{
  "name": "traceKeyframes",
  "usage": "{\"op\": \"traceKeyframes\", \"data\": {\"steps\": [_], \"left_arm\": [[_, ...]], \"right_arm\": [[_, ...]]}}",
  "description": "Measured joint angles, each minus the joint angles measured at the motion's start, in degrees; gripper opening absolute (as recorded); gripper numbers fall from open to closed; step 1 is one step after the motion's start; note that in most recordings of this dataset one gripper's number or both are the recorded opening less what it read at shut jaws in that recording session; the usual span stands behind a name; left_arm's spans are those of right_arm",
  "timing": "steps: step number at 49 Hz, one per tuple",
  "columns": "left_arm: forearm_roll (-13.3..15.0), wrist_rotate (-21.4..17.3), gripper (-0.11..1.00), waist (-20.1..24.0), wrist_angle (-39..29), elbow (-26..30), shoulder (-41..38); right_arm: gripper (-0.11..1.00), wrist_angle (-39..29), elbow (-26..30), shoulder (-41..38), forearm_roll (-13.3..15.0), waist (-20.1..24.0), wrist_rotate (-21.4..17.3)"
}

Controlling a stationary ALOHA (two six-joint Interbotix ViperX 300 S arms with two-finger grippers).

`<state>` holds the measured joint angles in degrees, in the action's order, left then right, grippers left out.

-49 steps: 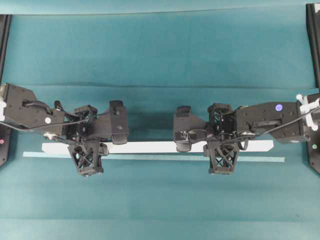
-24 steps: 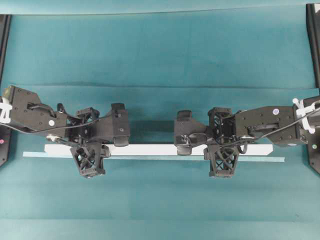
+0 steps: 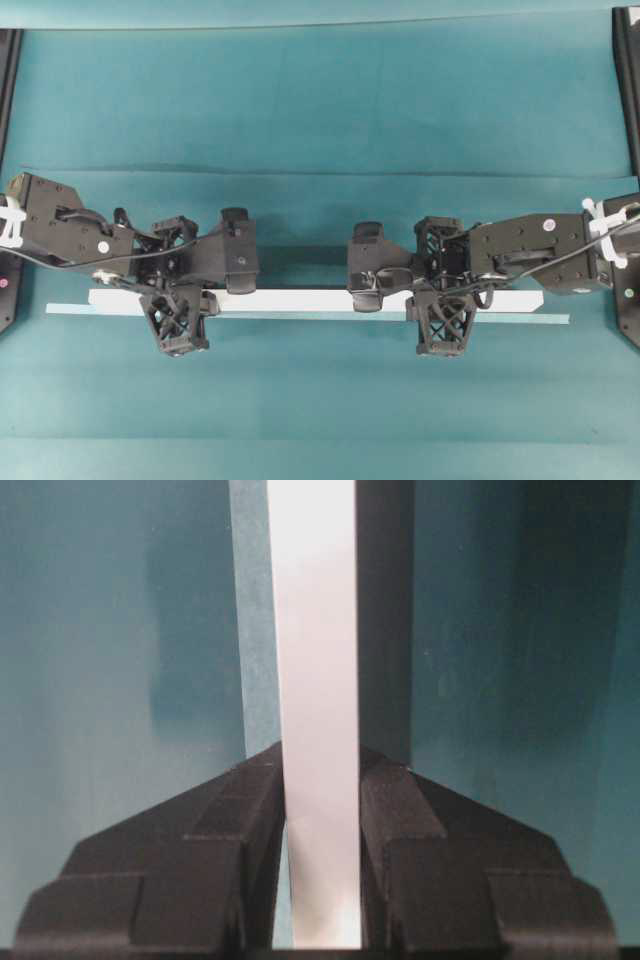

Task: Lift a wooden board with both hands.
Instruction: 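Set the board down on the table, keeping both grippers closed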

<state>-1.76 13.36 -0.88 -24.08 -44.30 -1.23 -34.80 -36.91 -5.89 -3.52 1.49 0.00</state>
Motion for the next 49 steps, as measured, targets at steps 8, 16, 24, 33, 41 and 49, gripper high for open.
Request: {"op": "traceKeyframes", "data": {"steps": [8, 16, 24, 33, 41, 49], "left_arm": [[-0.09, 0.00, 0.18, 0.00, 1.32, -0.44, 0.18], [-0.09, -0.88, 0.18, 0.00, 2.46, -0.70, 0.18], [0.18, -2.90, 0.18, 0.09, 3.16, -0.79, 0.18], [0.26, -3.69, 0.18, 0.09, 3.25, -0.88, 0.18], [0.26, -3.78, 0.18, 0.09, 3.52, -1.14, 0.26], [0.26, -3.78, 0.18, 0.18, 3.52, -1.23, 0.35]], "right_arm": [[0.21, 0.18, -0.18, -0.09, 0.00, 0.00, -0.18], [0.21, 0.88, -0.70, 0.00, -0.09, 0.00, -0.70], [0.21, 2.02, -1.14, 0.00, -0.09, 0.00, -1.32], [0.21, 2.72, -1.32, 0.09, -0.09, 0.09, -1.67], [0.23, 2.72, -1.32, 0.00, -0.18, 0.09, -1.67], [0.64, 2.72, -1.67, -0.26, -0.35, 0.44, -2.37]]}}
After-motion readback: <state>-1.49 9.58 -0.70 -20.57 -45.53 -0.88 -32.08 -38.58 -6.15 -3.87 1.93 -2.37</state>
